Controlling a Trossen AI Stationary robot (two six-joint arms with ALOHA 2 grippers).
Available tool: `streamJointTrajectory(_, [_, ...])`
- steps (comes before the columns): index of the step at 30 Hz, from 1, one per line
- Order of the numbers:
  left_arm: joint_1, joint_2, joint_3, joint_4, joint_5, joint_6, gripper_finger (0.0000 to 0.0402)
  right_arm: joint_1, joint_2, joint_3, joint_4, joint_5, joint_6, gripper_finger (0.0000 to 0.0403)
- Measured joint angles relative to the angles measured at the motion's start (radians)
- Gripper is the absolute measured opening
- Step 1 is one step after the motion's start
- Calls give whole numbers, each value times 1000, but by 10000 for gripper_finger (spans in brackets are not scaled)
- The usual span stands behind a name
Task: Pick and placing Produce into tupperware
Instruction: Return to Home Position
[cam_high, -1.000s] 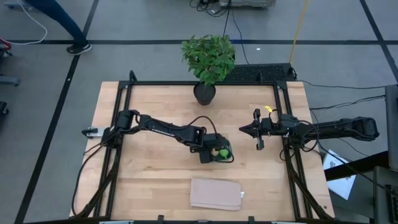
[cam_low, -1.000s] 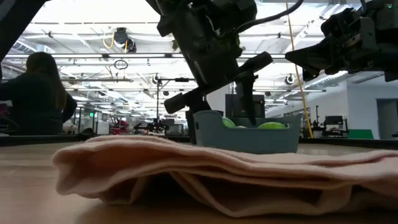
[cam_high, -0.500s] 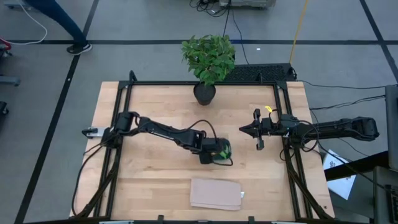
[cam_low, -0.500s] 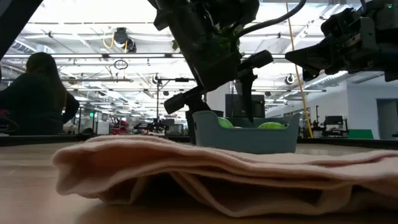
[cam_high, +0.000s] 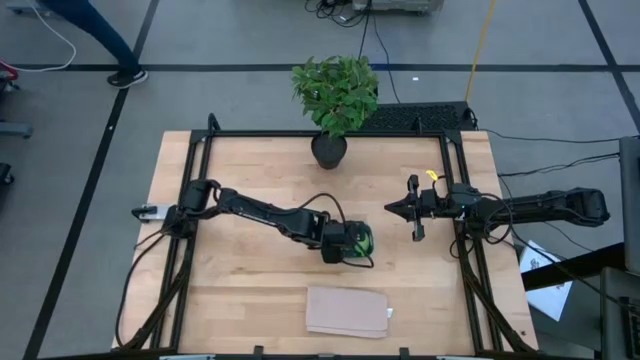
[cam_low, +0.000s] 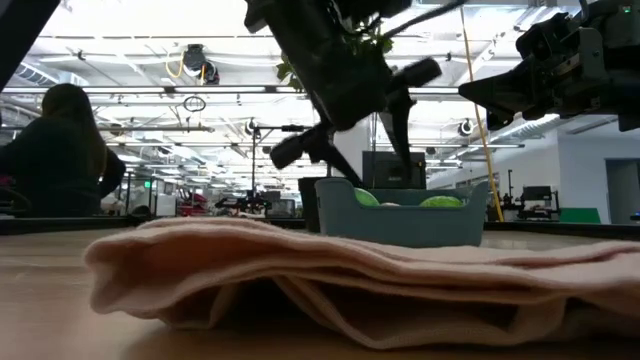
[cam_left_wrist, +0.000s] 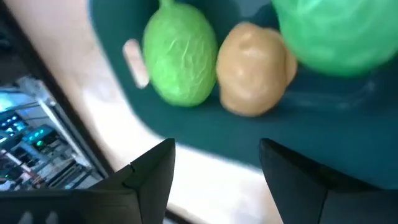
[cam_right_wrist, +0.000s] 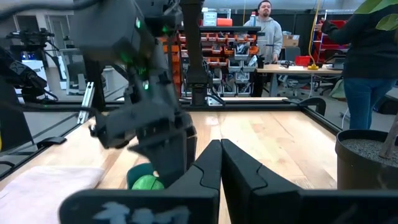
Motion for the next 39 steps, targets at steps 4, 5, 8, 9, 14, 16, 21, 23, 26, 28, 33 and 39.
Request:
streamJointTrajectory(4, [-6,-38,0,-10,-36,-18,222,0,0,0,0,0,-1,0])
streamJointTrajectory(5, [-7,-47,0,-13,-38,-30,217,0,0,0,1,0,-1,0])
streamJointTrajectory(8, [-13,-81,0,-15,-30,-74,195,0,0,0,0,0,-1,0])
streamJointTrajectory(9, [-15,-88,0,-15,-17,-89,187,0,0,0,1,0,-2,0])
streamJointTrajectory(14, [-19,-109,0,-17,75,-157,121,0,0,0,0,0,-1,0])
streamJointTrajectory(16, [-21,-109,0,-18,85,-163,85,0,0,0,1,0,0,0])
streamJointTrajectory(21, [-26,-109,0,-22,100,-153,8,0,0,0,0,0,0,0])
streamJointTrajectory(23, [-26,-109,0,-22,113,-150,10,0,0,0,0,0,0,0])
streamJointTrajectory(26, [-26,-109,0,-22,112,-150,8,0,0,0,0,0,0,0])
streamJointTrajectory(28, [-26,-109,0,-22,113,-150,3,0,0,0,0,0,0,0])
streamJointTrajectory(33, [-26,-109,0,-21,113,-150,5,0,0,0,0,0,0,0])
streamJointTrajectory(39, [-26,-108,-1,-21,113,-251,2,0,0,0,0,0,0,0])
